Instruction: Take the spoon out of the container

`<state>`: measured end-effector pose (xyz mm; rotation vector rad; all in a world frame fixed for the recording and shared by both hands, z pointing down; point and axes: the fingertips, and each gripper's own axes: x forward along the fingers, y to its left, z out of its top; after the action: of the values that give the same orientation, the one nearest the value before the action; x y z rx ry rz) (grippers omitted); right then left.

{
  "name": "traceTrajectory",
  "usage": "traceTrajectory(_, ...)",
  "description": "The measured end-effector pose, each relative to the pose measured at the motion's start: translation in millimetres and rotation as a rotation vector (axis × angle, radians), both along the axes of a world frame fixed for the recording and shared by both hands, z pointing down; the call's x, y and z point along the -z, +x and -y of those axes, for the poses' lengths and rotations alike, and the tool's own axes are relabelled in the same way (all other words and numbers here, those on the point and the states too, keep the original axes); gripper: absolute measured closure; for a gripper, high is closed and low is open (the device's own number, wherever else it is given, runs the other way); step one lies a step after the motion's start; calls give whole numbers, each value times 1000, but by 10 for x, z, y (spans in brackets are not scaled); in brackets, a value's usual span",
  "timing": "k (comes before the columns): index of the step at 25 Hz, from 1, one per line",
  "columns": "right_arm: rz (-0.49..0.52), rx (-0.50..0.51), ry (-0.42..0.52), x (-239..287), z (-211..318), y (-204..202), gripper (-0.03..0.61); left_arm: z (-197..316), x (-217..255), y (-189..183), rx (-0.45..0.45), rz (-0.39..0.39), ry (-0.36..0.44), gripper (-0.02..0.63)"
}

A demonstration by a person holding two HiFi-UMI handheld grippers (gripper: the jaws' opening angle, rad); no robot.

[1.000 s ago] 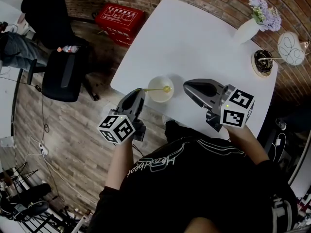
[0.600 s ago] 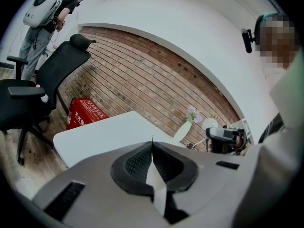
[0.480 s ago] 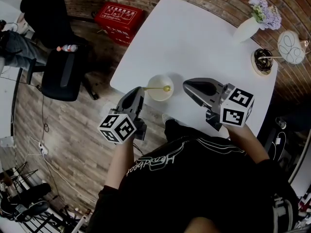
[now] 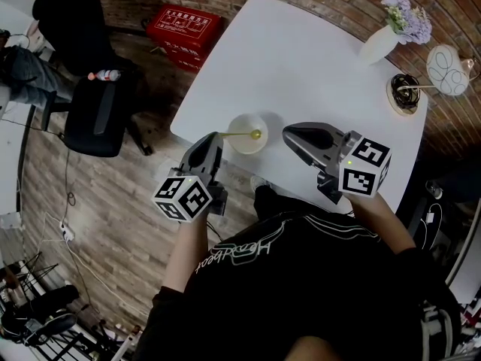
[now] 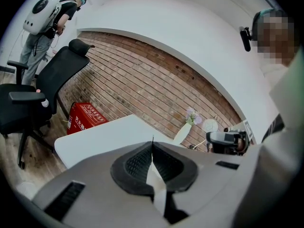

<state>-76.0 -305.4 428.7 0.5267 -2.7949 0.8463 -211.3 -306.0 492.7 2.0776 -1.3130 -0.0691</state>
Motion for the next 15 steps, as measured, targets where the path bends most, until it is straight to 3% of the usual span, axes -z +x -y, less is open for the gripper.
traceTrajectory(15,27,1,29,202,-413,56,581,-357,812,-127,75,45,171,606)
